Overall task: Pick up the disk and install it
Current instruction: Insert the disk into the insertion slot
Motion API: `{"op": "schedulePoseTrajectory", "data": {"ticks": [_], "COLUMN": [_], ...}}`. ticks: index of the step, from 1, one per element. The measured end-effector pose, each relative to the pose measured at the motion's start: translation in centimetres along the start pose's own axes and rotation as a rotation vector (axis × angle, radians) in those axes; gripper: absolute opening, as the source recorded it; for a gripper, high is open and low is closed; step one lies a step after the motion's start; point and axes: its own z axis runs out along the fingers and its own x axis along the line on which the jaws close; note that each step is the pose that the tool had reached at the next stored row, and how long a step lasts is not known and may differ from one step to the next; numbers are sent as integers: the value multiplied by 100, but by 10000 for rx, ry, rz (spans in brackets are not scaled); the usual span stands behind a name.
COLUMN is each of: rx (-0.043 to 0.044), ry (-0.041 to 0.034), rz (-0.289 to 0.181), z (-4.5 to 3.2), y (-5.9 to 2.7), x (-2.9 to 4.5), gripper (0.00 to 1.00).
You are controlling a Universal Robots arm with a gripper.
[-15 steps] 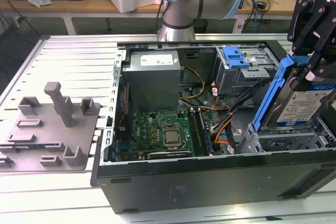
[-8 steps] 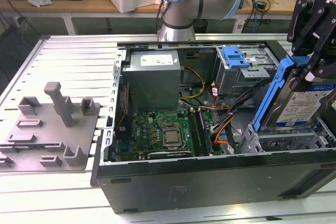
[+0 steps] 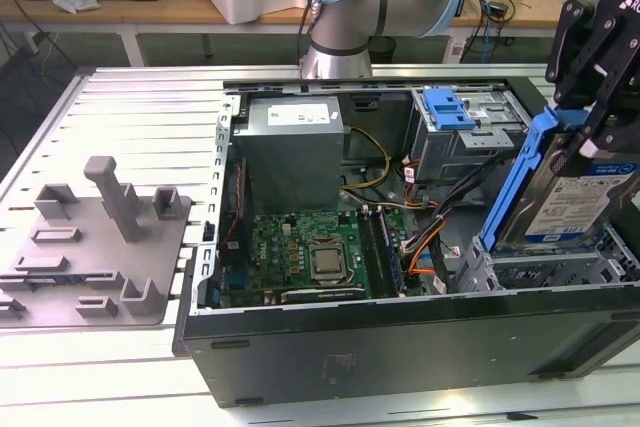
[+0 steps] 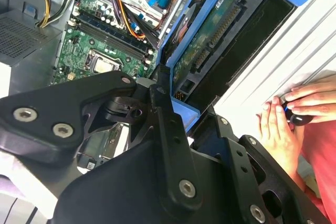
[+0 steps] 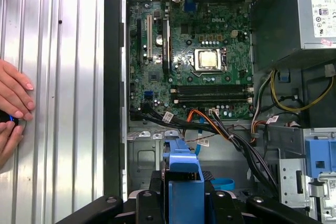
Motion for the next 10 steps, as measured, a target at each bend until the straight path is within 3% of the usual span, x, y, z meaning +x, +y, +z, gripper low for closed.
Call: {"op": "schedulePoseTrajectory", "data": {"ticks": [10], "rx": [-1], "ry": [-1], "rz": [0], "z": [28], "y": [-2], "x": [0], "gripper": [37]}}
